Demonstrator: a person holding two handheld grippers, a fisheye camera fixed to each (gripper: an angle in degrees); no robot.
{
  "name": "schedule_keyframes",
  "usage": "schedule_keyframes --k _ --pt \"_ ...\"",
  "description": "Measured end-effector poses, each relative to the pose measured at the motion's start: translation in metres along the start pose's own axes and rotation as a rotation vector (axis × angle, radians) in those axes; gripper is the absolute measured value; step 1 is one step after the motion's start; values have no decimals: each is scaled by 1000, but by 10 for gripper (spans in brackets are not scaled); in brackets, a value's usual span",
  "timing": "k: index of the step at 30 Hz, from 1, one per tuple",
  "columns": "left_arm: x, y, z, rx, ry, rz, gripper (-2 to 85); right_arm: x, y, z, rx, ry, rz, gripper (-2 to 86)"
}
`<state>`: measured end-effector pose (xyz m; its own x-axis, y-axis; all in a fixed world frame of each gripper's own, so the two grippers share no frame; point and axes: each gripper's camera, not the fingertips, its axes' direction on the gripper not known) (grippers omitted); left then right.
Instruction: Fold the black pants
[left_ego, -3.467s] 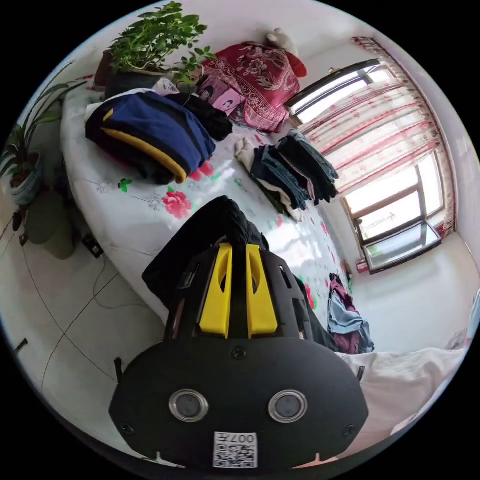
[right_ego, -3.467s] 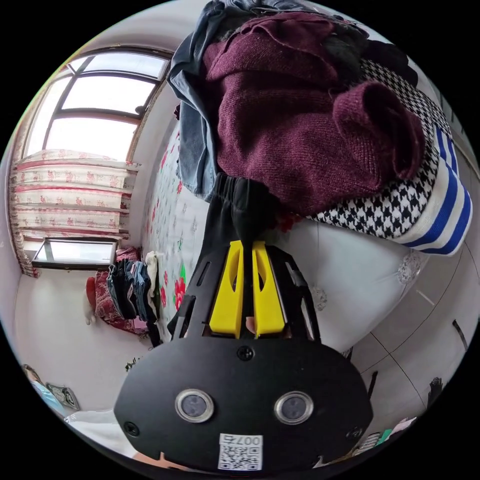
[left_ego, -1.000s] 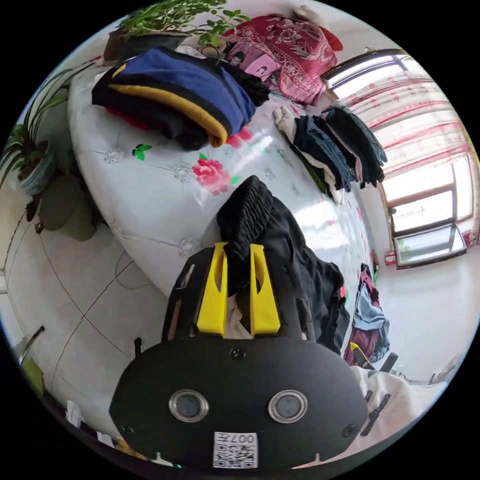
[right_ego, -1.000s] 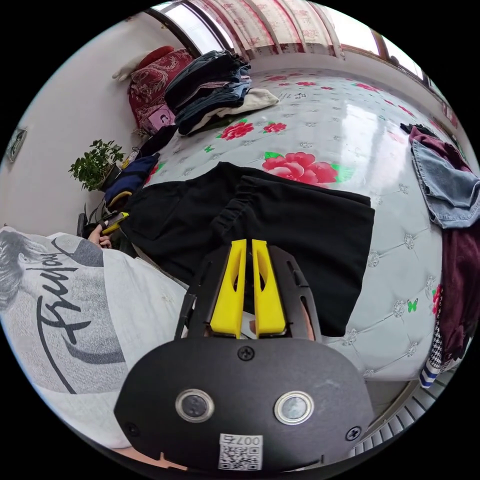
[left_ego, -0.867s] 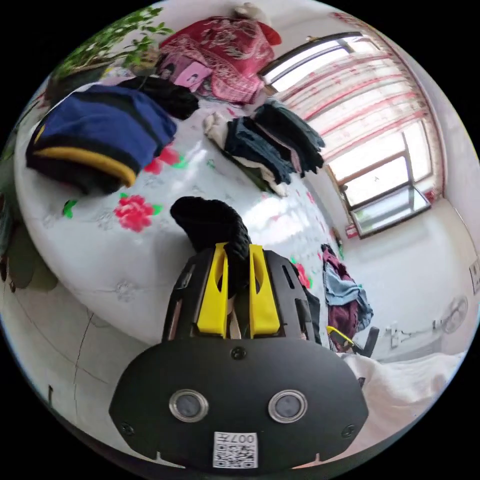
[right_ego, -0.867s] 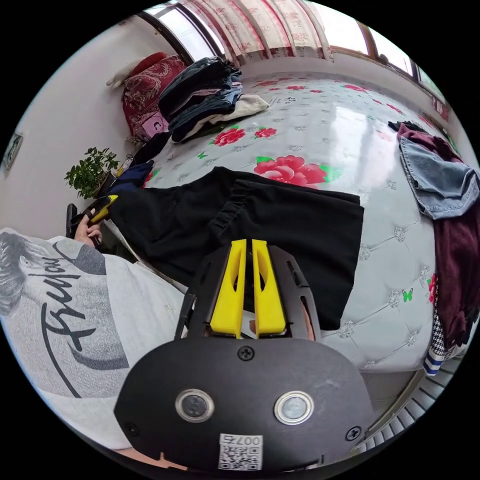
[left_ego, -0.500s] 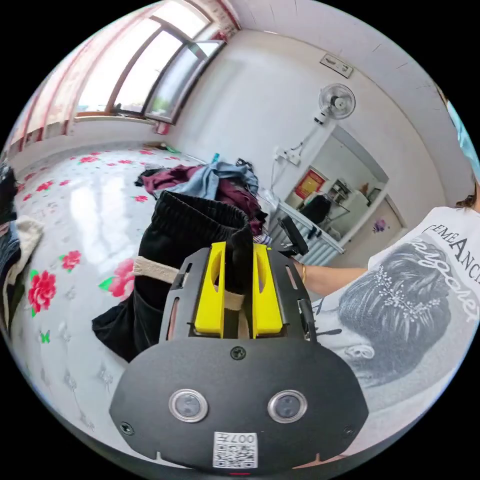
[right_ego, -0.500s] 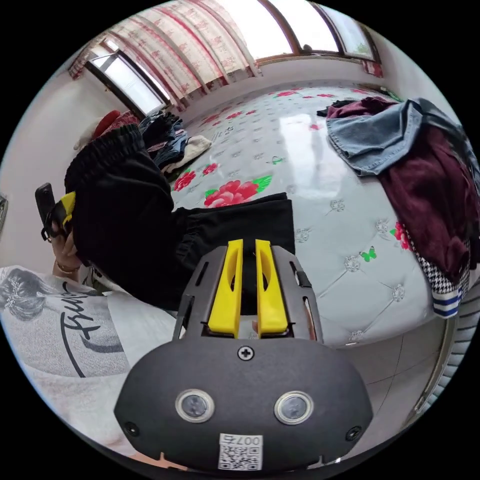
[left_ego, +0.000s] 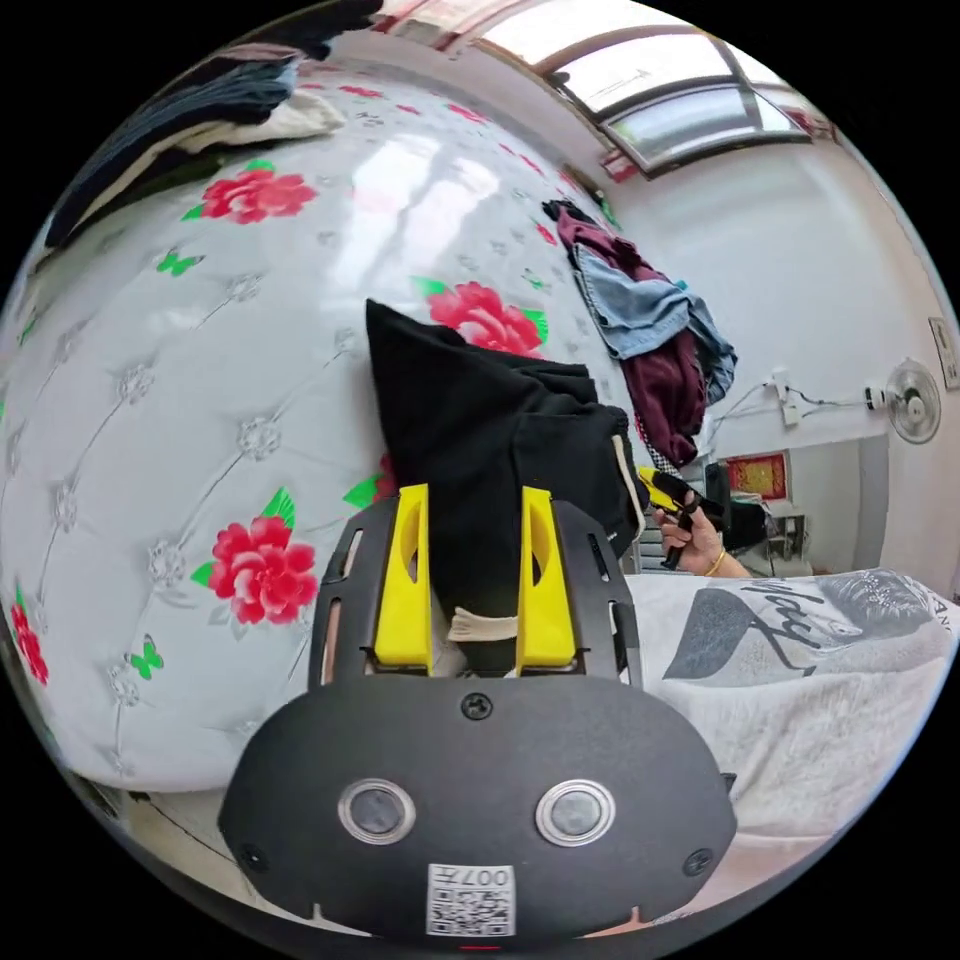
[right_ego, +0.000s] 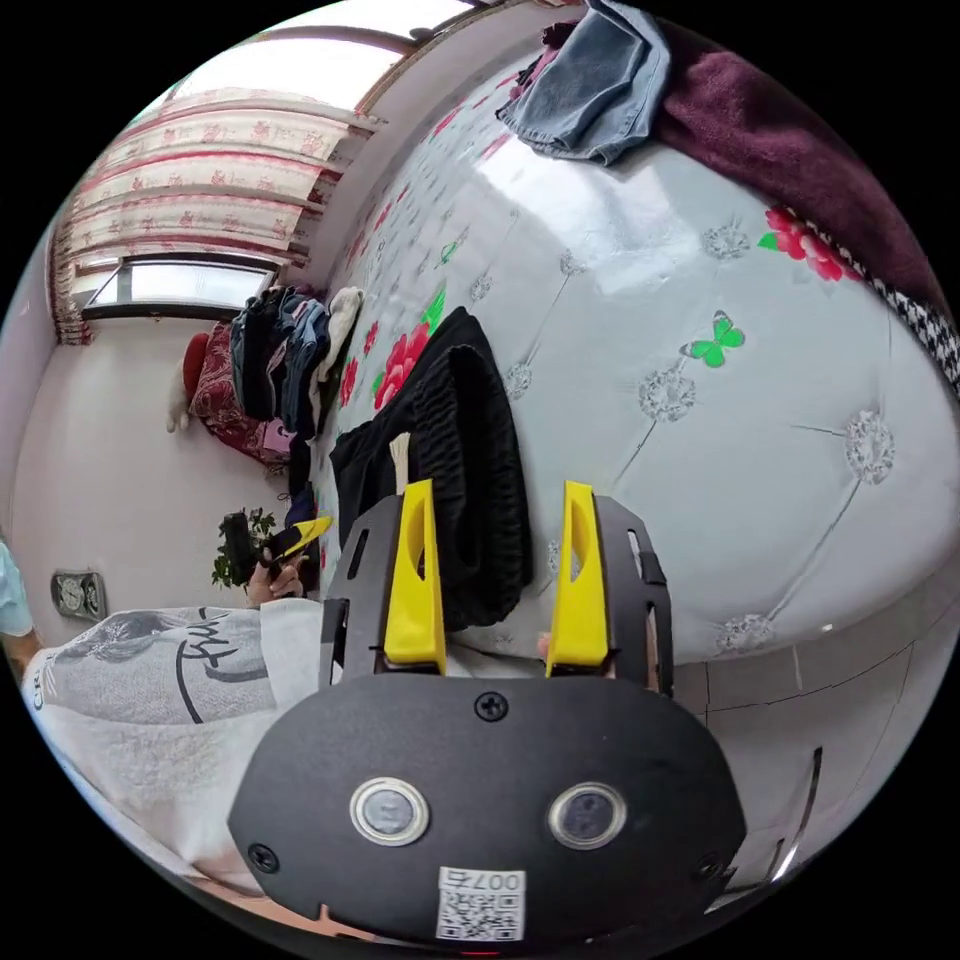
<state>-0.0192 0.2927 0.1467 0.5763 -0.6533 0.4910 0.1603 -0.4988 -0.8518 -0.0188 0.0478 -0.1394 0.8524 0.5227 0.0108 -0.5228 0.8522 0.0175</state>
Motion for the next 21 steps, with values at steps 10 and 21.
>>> schedule_keyframes --k 10,21 --pt "4 -51 72 -126 20 -15 65 -6 -77 47 -261 -82 -101 76" --pt "34 -294 -21 179 7 217 43 -150 -337 19 32 -249 -329 59"
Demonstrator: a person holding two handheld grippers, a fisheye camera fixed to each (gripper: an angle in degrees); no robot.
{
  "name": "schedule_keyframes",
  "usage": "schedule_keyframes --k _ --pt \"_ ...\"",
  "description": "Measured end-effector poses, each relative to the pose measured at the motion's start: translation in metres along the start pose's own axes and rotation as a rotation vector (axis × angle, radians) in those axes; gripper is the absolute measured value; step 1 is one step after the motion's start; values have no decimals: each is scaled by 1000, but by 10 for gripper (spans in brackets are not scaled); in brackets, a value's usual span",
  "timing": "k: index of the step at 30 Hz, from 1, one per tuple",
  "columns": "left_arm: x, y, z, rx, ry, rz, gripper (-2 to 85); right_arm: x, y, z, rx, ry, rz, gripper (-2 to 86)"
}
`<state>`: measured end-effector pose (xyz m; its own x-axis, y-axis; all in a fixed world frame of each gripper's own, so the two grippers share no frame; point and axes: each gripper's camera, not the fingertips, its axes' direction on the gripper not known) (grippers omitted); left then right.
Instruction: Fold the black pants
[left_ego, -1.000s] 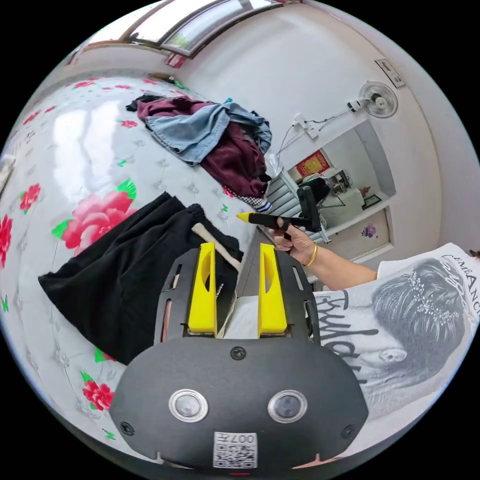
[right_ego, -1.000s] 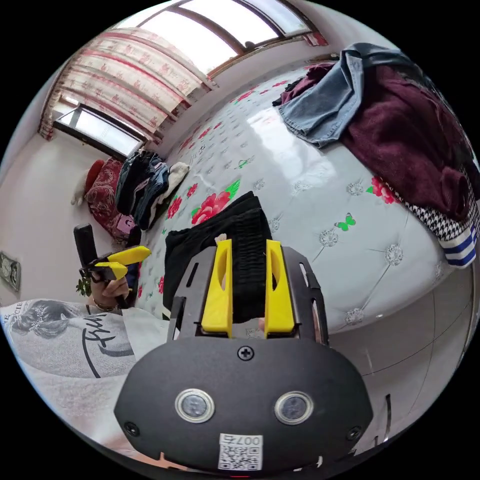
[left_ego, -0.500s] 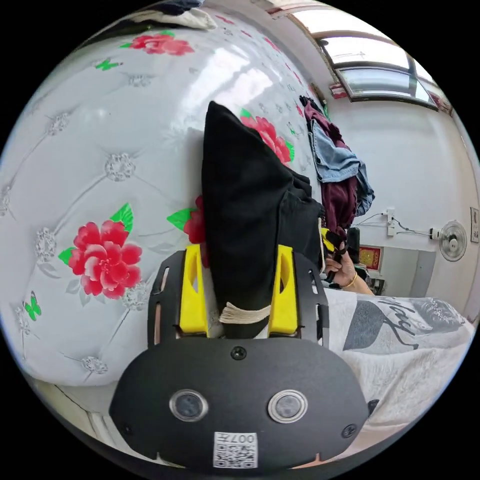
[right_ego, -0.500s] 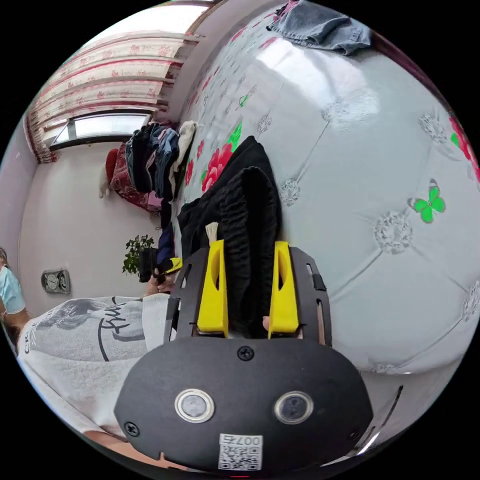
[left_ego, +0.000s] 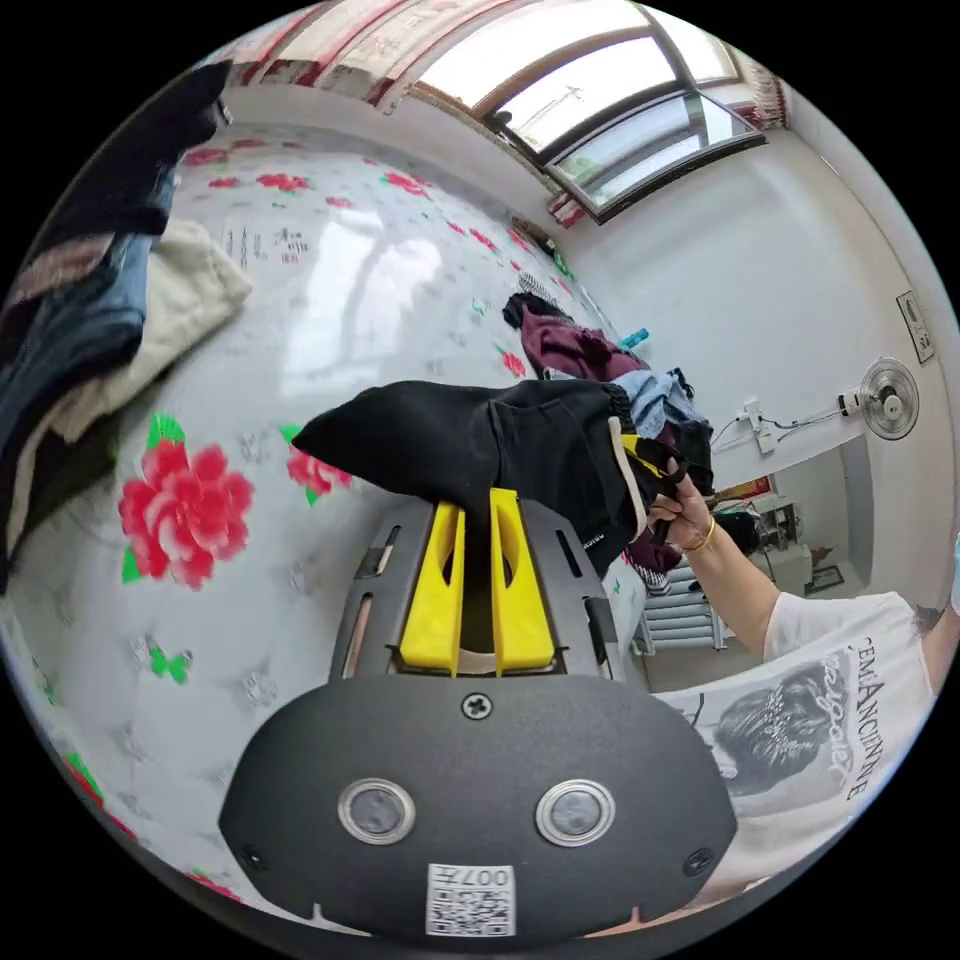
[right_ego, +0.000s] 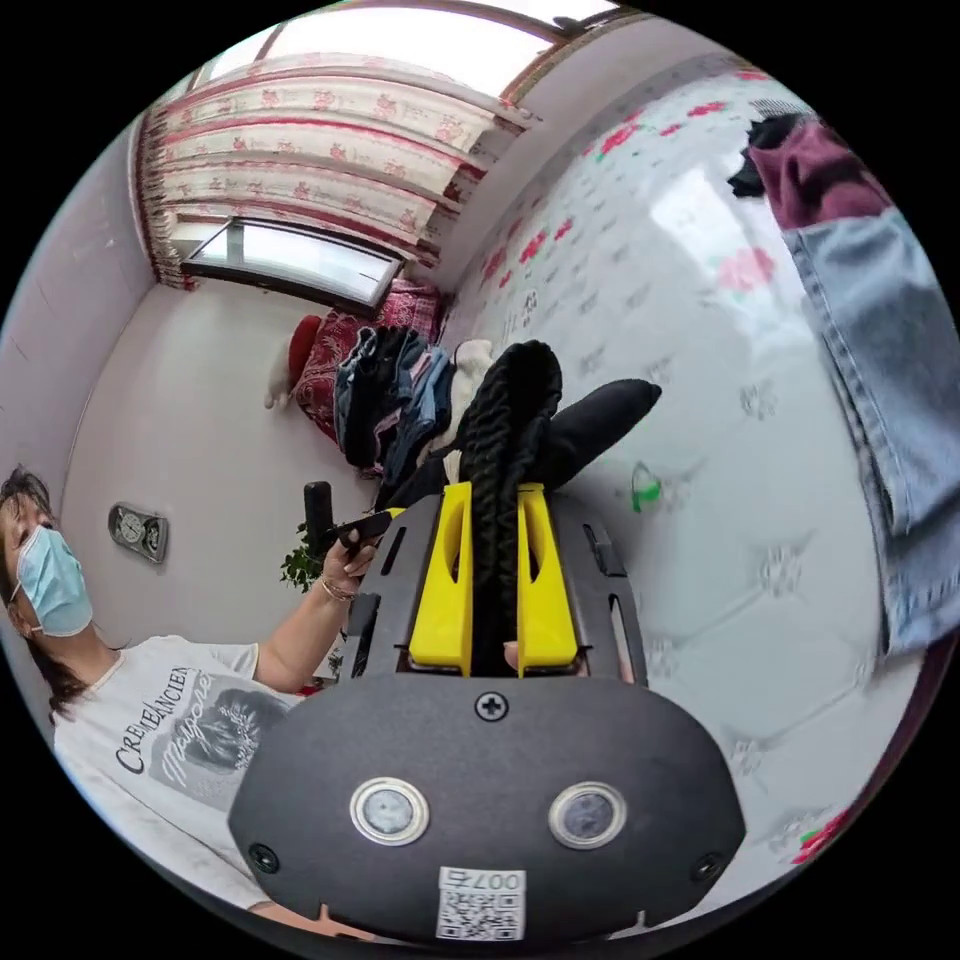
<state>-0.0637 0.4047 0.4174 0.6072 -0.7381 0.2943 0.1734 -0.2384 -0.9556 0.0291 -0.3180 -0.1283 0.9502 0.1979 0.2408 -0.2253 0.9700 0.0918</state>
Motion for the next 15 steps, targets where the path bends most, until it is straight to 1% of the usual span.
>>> schedule_keyframes --k 1,2,3,4,5,7,9,10,11,12,13,15 --pt "-5 -39 -10 48 -55 -3 47 -7 -24 4 15 5 -23 60" --pt "-13 -73 -18 107 -113 -15 52 -19 -69 13 49 29 -64 63" --pt "-18 -87 -22 137 -145 -28 55 -29 -110 24 92 86 -77 66" --pt "-31 -109 -27 184 -217 -69 61 -33 -127 29 116 117 -84 67" --pt "-46 -122 -27 204 -276 -132 61 -37 -152 37 165 178 -106 71" --pt "-63 -121 -17 191 -272 -184 62 -33 -169 53 184 260 -114 75" --pt "-69 -101 7 144 -240 -154 67 -12 -148 81 146 303 -113 79" --pt "-70 -79 28 69 -256 -131 69 -4 -135 88 129 322 -111 80" --pt "-67 -50 47 -2 -300 -104 69 13 -104 102 82 378 -104 82" --pt "-64 -33 54 -24 -324 -86 63 30 -68 112 27 450 -98 83" --pt "-58 1 63 -65 -341 -59 50 37 -49 114 5 503 -97 84" --pt "-49 51 65 -113 -319 -55 48 50 27 100 -25 776 -121 84"
